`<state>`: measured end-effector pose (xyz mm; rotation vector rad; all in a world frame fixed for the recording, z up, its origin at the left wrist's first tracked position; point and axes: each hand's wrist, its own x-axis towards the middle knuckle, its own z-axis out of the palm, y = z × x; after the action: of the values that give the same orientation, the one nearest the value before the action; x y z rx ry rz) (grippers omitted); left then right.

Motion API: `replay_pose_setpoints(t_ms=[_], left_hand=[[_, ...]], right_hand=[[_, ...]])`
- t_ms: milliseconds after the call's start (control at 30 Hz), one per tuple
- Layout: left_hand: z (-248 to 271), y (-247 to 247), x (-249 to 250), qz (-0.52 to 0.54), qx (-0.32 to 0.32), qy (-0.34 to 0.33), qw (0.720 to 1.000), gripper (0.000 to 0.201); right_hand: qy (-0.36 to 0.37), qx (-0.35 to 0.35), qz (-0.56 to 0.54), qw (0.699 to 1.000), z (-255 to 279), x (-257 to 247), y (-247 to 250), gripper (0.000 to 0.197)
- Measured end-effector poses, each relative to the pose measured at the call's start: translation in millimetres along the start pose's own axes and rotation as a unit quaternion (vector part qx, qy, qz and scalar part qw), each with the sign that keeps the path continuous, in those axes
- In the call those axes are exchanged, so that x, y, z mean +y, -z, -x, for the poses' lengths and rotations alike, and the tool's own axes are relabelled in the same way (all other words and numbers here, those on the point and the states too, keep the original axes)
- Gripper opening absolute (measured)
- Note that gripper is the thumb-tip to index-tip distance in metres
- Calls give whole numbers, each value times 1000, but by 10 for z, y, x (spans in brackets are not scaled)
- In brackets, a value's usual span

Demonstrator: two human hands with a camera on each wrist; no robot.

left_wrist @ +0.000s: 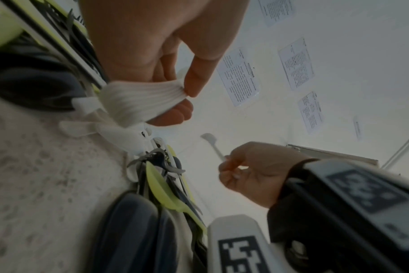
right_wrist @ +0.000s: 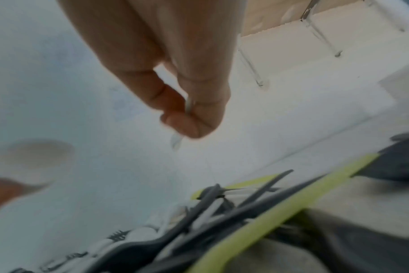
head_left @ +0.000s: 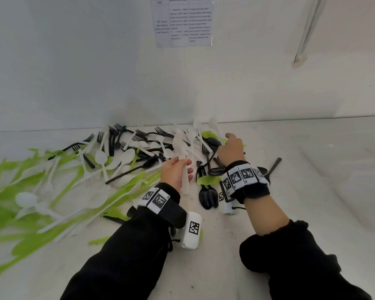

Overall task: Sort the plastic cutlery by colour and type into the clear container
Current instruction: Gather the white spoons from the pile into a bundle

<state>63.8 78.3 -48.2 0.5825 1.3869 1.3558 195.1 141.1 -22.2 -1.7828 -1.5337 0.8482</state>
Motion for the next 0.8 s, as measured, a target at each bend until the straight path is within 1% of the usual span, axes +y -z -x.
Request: replay_pose_setpoints(t_ms=[67,133,200,300,400,600,667,733,800], left_hand=[[-23,16,12,3,4,-2,1000,13],[-37,24,36,13,12,-10,1000,14],[-60,33,58,25,13,-18,999,17],[-61,27,104,44,0,-31,999,10],[-63,24,146,41,-8,-37,998,20],[-36,104,211,16,-28,-32,999,23],[-28,143,229,-3,-30,-30,999,22],[-28,174,244,-25,-26,-37,999,28],[-11,196,272,-33,-16,-36,999,32]], right_hand=[[49,13,-33,998,104,-61,-49,50],[94,15,-33,995,184,-103,-147,44],[115,0,-32,993,259,-131,-270,40],[112,-26,-49,992,372,-157,-447,39],[113,-59,-82,988,470,-178,-536,37],[138,-105,-29,985,528,-237,-487,35],[128,-131,-25,983,509,-261,-479,32],[115,-142,-33,983,488,-284,-472,27],[127,-147,-12,981,471,-311,-474,24]])
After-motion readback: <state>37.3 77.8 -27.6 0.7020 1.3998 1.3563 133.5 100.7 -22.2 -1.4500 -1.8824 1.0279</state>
